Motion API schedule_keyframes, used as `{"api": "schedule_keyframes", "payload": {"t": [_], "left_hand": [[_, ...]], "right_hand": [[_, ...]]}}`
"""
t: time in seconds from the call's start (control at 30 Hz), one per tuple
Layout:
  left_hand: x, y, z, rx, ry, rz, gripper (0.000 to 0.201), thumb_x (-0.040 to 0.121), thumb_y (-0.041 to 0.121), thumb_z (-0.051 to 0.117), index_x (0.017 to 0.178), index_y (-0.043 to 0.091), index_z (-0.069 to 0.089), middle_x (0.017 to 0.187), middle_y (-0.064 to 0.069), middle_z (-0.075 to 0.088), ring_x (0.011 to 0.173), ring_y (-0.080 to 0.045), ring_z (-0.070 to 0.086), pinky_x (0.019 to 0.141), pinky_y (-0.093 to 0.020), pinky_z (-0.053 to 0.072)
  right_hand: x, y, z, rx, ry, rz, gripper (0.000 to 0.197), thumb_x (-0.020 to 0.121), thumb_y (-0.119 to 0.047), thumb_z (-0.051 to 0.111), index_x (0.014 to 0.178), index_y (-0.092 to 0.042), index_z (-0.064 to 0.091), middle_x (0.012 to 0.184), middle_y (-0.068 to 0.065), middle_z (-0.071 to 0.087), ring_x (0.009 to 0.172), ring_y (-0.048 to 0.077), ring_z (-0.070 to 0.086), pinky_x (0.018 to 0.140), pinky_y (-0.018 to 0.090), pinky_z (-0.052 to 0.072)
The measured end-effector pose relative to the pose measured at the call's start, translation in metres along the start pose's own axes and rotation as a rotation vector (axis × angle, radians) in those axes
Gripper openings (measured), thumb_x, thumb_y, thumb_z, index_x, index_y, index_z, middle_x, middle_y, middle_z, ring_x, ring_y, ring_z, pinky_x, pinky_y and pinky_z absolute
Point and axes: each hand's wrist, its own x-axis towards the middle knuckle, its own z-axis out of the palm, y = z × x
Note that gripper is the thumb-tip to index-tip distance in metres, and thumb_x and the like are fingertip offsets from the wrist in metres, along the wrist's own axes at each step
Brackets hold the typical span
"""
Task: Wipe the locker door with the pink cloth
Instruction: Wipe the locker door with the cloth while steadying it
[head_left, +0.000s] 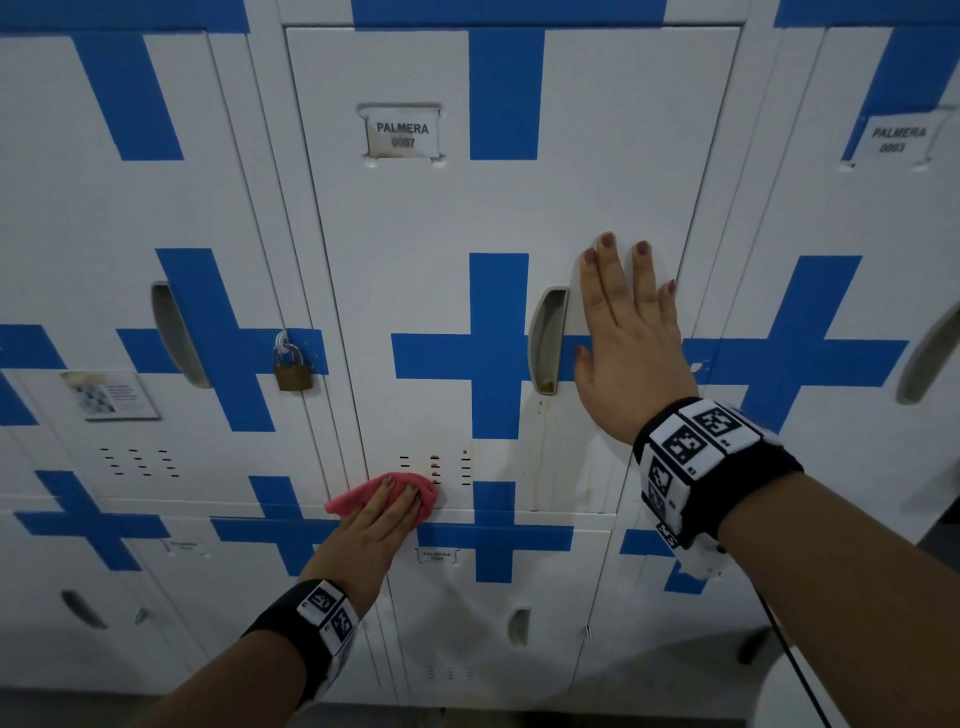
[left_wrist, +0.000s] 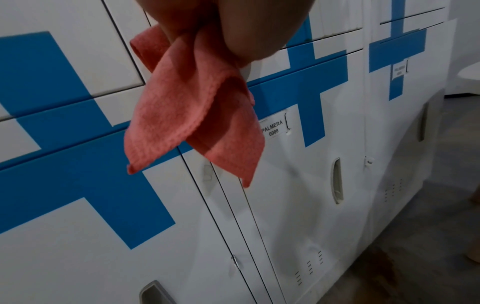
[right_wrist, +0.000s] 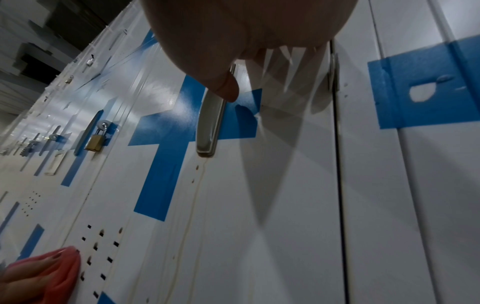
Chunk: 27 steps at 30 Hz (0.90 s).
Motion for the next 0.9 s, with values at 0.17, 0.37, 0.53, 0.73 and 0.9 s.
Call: {"api": "schedule_keyframes", "payload": {"t": [0.17, 0.37, 0.53, 0.73, 0.9], "left_hand": [[0.001, 0.001, 0.013, 0.042, -0.045, -0.004, 0.092, 0.087, 0.004, 0.055, 0.136, 0.027, -0.020, 0.141, 0.003, -0.032, 0.129, -0.025, -0.032, 0.114, -0.046, 0.004], [-0.002, 0.006, 0.015, 0.003, -0.123, -0.019, 0.085, 0.092, 0.001, 0.045, 0.131, 0.026, -0.026, 0.137, 0.003, -0.036, 0.128, -0.021, -0.033, 0.111, -0.041, -0.006], [-0.008, 0.010, 0.009, -0.055, -0.119, 0.022, 0.082, 0.090, -0.003, 0.045, 0.129, 0.022, -0.022, 0.137, 0.004, -0.029, 0.136, -0.017, -0.022, 0.117, -0.037, 0.005], [-0.027, 0.033, -0.015, -0.700, 0.197, -0.186, 0.094, 0.073, 0.018, 0.076, 0.147, 0.025, 0.019, 0.148, 0.004, 0.026, 0.136, -0.017, 0.025, 0.116, -0.036, 0.019], [-0.032, 0.046, -0.040, -0.807, 0.678, -0.293, 0.070, 0.083, -0.001, 0.057, 0.144, 0.020, 0.029, 0.137, -0.011, 0.031, 0.126, -0.024, 0.032, 0.108, -0.041, 0.031]], "right_hand": [[0.000, 0.000, 0.001, -0.003, -0.002, -0.005, 0.086, 0.087, -0.012, 0.048, 0.149, -0.016, -0.011, 0.152, -0.004, -0.025, 0.140, 0.023, -0.024, 0.114, 0.048, -0.007], [0.000, 0.000, 0.001, -0.011, 0.002, -0.004, 0.086, 0.087, -0.013, 0.048, 0.149, -0.016, -0.011, 0.152, -0.004, -0.025, 0.140, 0.022, -0.024, 0.114, 0.047, -0.007], [0.000, 0.000, 0.000, -0.013, 0.004, -0.005, 0.085, 0.087, -0.013, 0.048, 0.149, -0.015, -0.010, 0.153, -0.003, -0.024, 0.140, 0.023, -0.023, 0.114, 0.048, -0.007], [0.000, 0.001, 0.000, -0.020, 0.004, -0.003, 0.085, 0.087, -0.014, 0.048, 0.149, -0.016, -0.011, 0.153, -0.003, -0.024, 0.139, 0.022, -0.024, 0.113, 0.047, -0.008], [-0.001, 0.001, 0.000, -0.014, 0.003, -0.009, 0.085, 0.087, -0.013, 0.048, 0.149, -0.015, -0.010, 0.155, -0.001, -0.020, 0.140, 0.023, -0.023, 0.114, 0.047, -0.008]]}}
